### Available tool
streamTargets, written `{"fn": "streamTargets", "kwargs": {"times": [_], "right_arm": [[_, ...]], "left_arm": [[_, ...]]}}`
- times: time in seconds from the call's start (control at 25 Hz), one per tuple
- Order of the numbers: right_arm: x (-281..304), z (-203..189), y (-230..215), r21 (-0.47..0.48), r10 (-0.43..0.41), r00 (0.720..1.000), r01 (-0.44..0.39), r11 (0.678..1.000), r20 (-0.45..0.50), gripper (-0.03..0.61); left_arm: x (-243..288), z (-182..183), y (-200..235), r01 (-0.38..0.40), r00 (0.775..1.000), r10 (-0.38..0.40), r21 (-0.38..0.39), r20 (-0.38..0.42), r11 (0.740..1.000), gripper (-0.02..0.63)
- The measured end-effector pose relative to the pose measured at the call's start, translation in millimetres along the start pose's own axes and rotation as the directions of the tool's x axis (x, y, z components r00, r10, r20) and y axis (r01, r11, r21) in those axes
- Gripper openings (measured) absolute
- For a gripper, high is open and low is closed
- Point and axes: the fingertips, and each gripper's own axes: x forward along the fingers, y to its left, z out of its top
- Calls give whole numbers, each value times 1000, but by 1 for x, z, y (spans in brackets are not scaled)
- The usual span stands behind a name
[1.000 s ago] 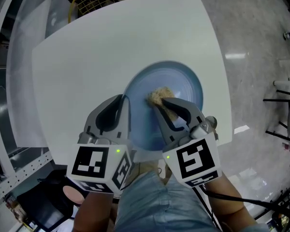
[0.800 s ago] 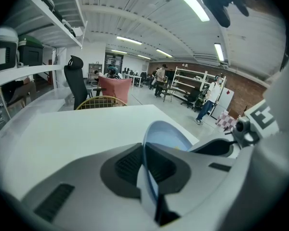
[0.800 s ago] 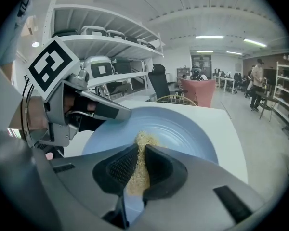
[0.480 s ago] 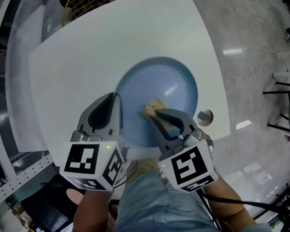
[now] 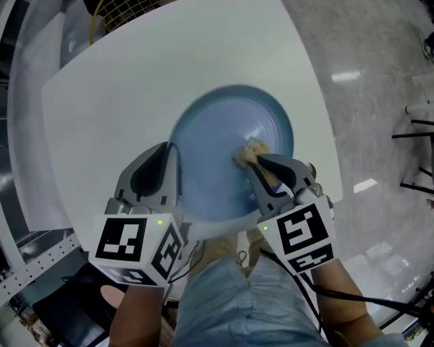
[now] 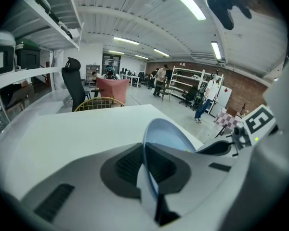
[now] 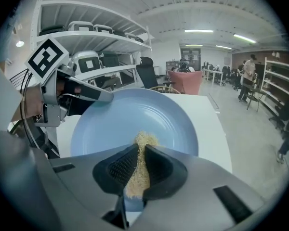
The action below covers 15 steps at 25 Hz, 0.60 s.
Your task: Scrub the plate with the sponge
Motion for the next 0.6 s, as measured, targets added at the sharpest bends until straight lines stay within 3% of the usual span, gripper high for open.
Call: {"fn": "streamTargets", "kwargs": {"times": [0.28, 0.6], "right_arm": [[8, 20, -13, -22, -32, 999, 32, 999, 21, 54], [23, 53, 15, -85, 49, 996, -43, 995, 72, 54]], "left_arm": [[5, 2, 1, 7, 1000, -8, -8, -1, 1000, 28], [12, 3, 7, 15, 1000, -15, -13, -5, 1000, 27]]}}
